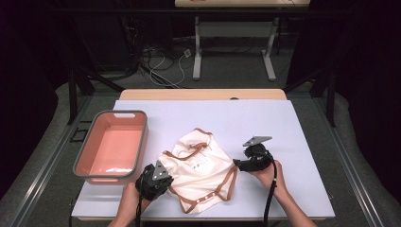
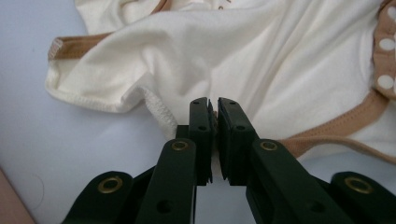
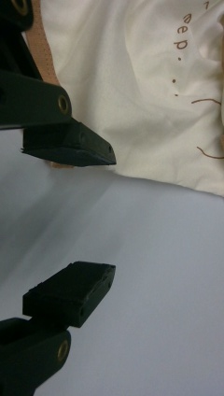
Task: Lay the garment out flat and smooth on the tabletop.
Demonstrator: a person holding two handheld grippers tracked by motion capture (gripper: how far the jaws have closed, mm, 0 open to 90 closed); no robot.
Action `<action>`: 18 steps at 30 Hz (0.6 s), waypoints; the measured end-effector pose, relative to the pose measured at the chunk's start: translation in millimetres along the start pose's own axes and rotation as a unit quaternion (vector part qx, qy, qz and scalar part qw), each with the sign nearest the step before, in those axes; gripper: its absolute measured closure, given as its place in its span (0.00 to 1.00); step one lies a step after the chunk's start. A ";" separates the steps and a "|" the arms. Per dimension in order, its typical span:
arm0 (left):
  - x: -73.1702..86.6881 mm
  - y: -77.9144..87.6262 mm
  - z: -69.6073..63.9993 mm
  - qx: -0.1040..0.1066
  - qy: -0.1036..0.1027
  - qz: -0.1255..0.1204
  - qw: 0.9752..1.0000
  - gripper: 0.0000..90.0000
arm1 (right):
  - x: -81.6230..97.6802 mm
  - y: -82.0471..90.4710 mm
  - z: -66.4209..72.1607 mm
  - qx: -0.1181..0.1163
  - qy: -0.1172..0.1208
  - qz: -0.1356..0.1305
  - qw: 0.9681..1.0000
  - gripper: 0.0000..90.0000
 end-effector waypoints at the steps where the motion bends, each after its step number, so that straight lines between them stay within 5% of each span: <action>1: 2.4 0.6 -0.5 0.002 0.002 0.005 1.000 0.93 | 0.0 0.0 0.0 0.000 0.001 0.000 1.000 0.45; 12: 14.7 7.7 3.4 -0.012 0.010 0.020 1.000 0.87 | -0.6 -1.0 2.3 -0.001 -0.002 -0.003 1.000 0.45; 18: 17.0 10.1 4.7 -0.016 0.015 0.025 0.999 0.75 | -1.1 -2.1 3.5 -0.003 -0.003 -0.003 1.000 0.46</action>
Point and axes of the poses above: each handheld gripper's, and its own axes: y roughly backward along the jaws, x roughly out of its underside, z roughly to its left, the point moved 5 cm from there along -y, roughly forward along the jaws, and after that the axes turned 3 degrees about y, right-handed, at the moved point
